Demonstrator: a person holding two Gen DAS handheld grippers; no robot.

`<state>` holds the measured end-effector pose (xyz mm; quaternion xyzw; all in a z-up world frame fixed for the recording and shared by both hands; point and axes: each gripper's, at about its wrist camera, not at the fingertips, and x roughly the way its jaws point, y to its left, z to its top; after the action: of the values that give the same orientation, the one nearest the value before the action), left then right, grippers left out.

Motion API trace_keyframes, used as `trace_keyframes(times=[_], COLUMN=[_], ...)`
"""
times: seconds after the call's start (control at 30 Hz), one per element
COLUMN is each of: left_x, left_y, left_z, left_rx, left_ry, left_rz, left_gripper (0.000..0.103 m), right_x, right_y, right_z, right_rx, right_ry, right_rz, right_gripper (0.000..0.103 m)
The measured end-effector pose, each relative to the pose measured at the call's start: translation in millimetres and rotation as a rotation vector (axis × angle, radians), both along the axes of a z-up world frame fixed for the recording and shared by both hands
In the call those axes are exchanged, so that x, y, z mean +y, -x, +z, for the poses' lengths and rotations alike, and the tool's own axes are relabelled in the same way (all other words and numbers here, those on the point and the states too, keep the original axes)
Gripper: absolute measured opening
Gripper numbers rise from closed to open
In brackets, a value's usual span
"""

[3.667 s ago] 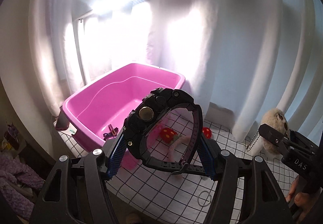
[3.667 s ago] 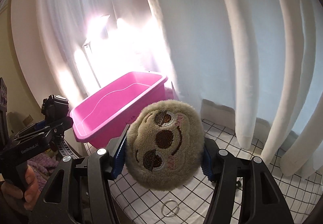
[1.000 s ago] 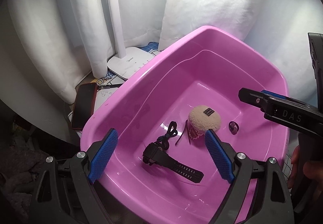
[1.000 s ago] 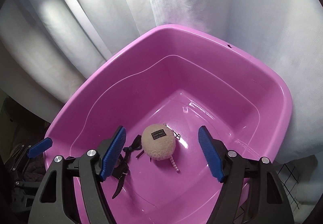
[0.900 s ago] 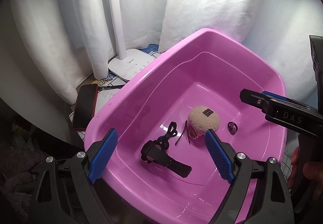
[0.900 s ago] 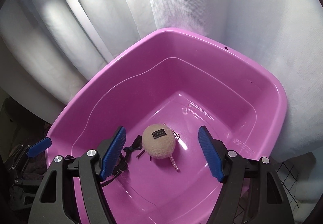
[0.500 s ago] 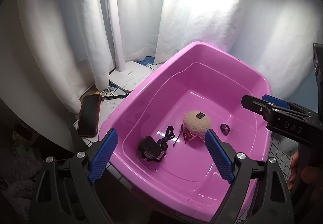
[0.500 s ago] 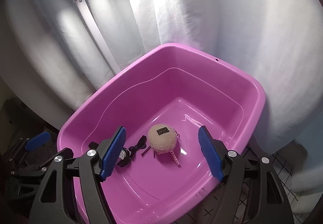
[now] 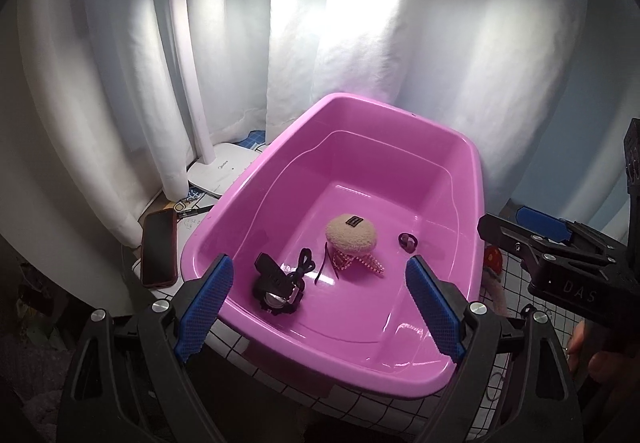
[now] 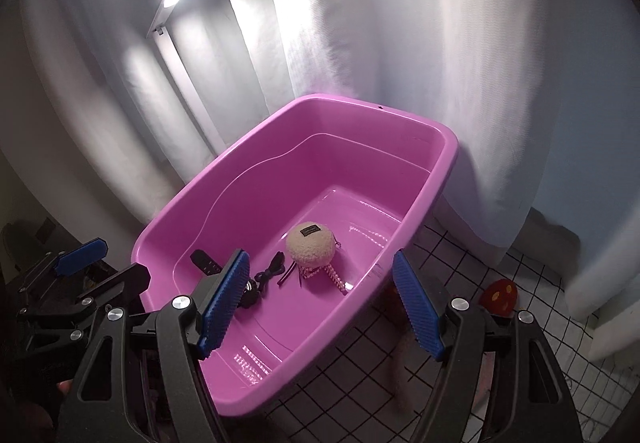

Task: Organize jewelry
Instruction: 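Withdraw both tools from the tub back over the table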

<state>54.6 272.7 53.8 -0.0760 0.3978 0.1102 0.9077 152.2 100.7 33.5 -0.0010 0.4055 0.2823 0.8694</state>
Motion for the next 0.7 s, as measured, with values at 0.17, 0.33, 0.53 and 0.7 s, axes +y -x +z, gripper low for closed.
trace_keyframes(times=[0.17,0.33,0.53,0.7], left_x=[-25,-62,-117,-169], left_y=[2,8,24,45], left_z=[-5,-10,-19,-37], left_rx=[0.003,0.005,0.002,0.018], left_ry=[0.000,-0.012,-0.005,0.019], left_rz=[-0.074,-0.164,-0.229,-0.227], left_gripper=[0.086,0.086,0.086,0.086], right_x=[-36,-81,-150,-227], right_y=[22,45,87,128], right_z=[-7,-17,-33,-52], right_rx=[-0.003,0.019,0.037,0.069], right_ry=[-0.010,-0.015,0.008,0.031], right_rz=[-0.087,-0.170,-0.256,-0.329], right_gripper=[0.071,0.071,0.071,0.071])
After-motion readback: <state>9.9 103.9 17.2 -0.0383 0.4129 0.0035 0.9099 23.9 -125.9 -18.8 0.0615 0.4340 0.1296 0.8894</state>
